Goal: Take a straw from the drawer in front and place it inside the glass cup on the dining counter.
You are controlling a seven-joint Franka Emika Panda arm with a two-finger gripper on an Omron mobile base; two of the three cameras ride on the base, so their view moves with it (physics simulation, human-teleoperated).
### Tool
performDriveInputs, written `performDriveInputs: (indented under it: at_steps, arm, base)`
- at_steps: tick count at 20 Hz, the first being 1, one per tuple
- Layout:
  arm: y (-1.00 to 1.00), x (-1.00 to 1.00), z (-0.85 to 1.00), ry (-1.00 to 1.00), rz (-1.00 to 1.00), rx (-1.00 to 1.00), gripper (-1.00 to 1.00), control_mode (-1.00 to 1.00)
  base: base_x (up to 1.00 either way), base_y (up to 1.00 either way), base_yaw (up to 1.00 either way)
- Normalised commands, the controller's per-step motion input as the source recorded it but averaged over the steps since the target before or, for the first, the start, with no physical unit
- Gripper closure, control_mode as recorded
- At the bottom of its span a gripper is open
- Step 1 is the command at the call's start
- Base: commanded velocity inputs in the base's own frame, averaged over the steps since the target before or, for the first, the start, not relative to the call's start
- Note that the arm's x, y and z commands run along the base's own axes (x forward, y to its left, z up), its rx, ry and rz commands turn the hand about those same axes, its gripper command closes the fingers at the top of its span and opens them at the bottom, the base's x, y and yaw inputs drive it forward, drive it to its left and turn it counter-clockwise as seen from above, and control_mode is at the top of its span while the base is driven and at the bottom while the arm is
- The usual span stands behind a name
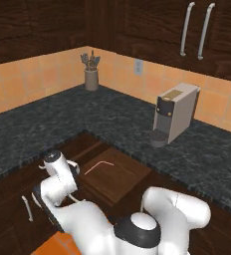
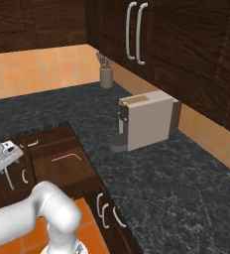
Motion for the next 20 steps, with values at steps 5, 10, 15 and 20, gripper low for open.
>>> performDriveInputs:
  at_steps: [5, 10, 15, 20]
  arm:
    - [-0.78, 0.22, 0.88, 0.26, -0.04, 0.34, -1.00, -1.00]
    - [-0.73, 0.93, 0.15, 0.25, -0.09, 0.12, -1.00, -1.00]
    - [-0.21, 0.98, -0.16, 0.15, -0.13, 0.00, -1.00, -1.00]
    - [0.00, 0.53, -0.51, 0.05, -0.13, -0.04, -1.00, -1.00]
  base:
    - [0.00, 0.00, 0.00]
    - [0.00, 0.00, 0.00]
    - [0.00, 0.00, 0.00]
    - [0.00, 0.00, 0.00]
